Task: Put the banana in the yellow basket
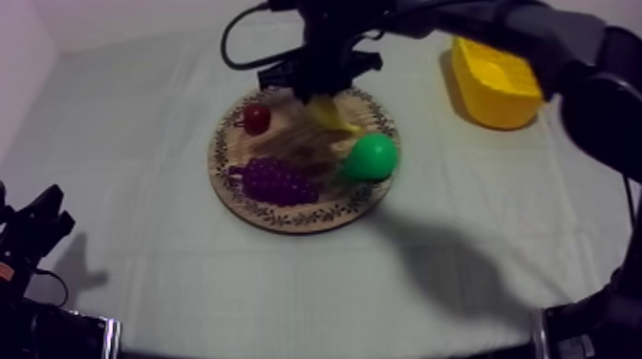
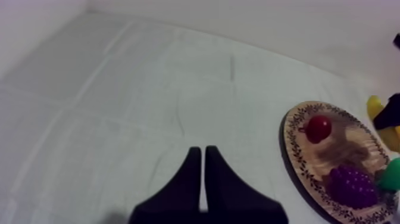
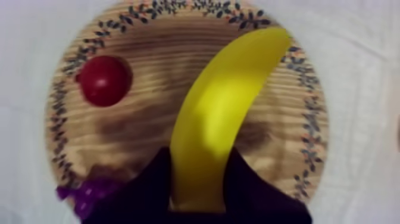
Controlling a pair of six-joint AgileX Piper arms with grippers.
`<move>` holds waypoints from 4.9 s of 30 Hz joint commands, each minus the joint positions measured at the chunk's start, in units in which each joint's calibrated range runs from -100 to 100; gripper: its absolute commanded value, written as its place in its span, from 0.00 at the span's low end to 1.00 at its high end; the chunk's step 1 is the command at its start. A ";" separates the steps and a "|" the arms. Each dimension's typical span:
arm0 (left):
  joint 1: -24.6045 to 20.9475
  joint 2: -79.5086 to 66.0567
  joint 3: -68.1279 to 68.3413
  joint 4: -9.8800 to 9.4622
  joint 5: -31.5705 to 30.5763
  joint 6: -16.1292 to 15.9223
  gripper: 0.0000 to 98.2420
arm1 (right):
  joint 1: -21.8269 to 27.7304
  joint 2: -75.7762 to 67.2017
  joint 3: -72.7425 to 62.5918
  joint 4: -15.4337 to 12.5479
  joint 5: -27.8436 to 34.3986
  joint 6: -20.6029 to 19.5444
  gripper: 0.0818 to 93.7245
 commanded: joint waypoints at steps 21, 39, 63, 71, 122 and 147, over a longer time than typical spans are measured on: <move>0.02 0.00 0.01 0.00 0.01 -0.01 0.00 | 10.48 -37.55 15.36 7.47 1.84 4.48 0.11; 0.02 0.00 0.01 0.00 0.01 -0.01 0.00 | 23.52 -37.23 23.21 8.56 -7.46 8.27 0.11; 0.02 0.00 0.01 0.00 0.01 -0.02 0.00 | 29.40 -13.03 13.76 8.04 -13.37 9.99 0.10; 0.02 0.00 0.01 0.00 0.01 -0.02 0.00 | 29.61 -8.63 14.40 6.68 -14.69 10.69 0.10; 0.02 0.00 0.01 0.00 0.01 0.00 0.00 | 34.79 -99.98 97.08 1.10 -52.32 13.70 0.01; 0.02 0.00 0.01 0.00 0.01 0.01 0.00 | 34.73 -131.99 119.58 -13.78 -43.18 28.87 0.00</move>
